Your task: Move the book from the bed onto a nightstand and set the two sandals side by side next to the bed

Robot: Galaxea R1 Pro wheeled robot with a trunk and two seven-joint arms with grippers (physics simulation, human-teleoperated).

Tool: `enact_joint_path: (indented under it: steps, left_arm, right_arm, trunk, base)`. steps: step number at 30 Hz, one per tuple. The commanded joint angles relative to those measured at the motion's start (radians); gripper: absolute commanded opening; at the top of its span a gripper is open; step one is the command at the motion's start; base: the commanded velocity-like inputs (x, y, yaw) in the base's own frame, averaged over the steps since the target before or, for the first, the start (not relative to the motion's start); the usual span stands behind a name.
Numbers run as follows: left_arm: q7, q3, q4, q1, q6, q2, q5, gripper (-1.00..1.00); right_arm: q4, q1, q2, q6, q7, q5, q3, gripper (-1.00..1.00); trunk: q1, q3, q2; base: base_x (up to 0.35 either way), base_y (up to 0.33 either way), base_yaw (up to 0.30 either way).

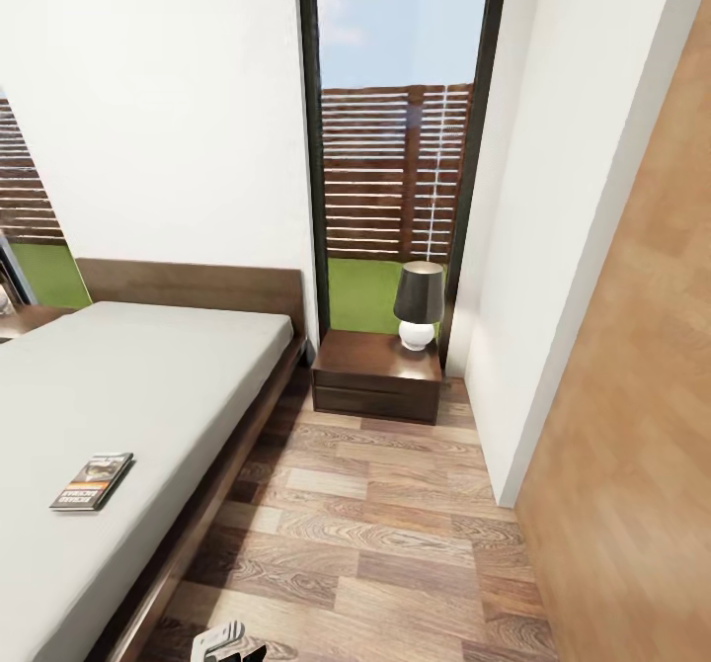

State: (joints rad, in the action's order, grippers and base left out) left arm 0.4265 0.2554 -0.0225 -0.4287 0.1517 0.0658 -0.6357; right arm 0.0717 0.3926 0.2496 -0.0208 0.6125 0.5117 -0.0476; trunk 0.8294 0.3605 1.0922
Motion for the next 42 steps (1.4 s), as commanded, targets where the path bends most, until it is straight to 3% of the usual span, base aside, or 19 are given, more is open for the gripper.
enact_joint_path:
  steps: [1, 9, 42]
  left_arm:
    - [0.003, 0.008, 0.001, -0.001, 0.004, 0.000, -0.007, 1.00]
    - [0.003, 0.008, 0.001, -0.001, 0.004, 0.000, -0.007, 1.00]
    - [0.003, 0.008, 0.003, -0.001, 0.004, 0.001, -0.007, 1.00]
  right_arm:
    - [0.003, 0.002, 0.000, -0.002, 0.005, 0.004, -0.005, 1.00]
    - [0.003, 0.002, 0.000, -0.002, 0.004, 0.004, -0.005, 1.00]
    - [0.003, 0.002, 0.000, -0.002, 0.004, 0.004, -0.005, 1.00]
  trunk:
    - [0.000, 0.001, 0.001]
    - [0.000, 0.001, 0.001]
    - [0.000, 0.001, 0.001]
  base:
    - [0.000, 0.000, 0.000]
    - [0.061, -0.015, 0.000]
    - [0.243, -0.103, 0.000]
